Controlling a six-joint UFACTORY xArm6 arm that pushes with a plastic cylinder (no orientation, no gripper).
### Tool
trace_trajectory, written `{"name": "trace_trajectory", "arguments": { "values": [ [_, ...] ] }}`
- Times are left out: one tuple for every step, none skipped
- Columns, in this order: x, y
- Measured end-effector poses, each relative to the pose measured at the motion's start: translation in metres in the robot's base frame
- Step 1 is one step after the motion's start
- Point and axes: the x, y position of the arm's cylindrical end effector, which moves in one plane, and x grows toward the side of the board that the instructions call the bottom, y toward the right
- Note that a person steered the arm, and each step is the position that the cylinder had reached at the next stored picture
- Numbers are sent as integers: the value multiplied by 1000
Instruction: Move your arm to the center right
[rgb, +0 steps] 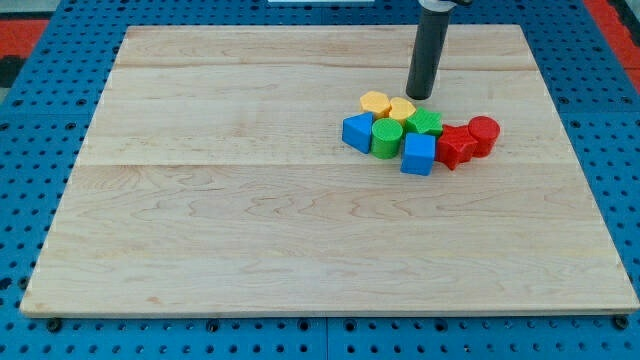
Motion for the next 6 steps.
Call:
{"name": "trace_trajectory", "arguments": {
  "values": [
    [-1, 1],
    [-25, 50],
    [-1, 98],
    [69, 113],
    [116, 111],
    [123, 81]
  ]
}}
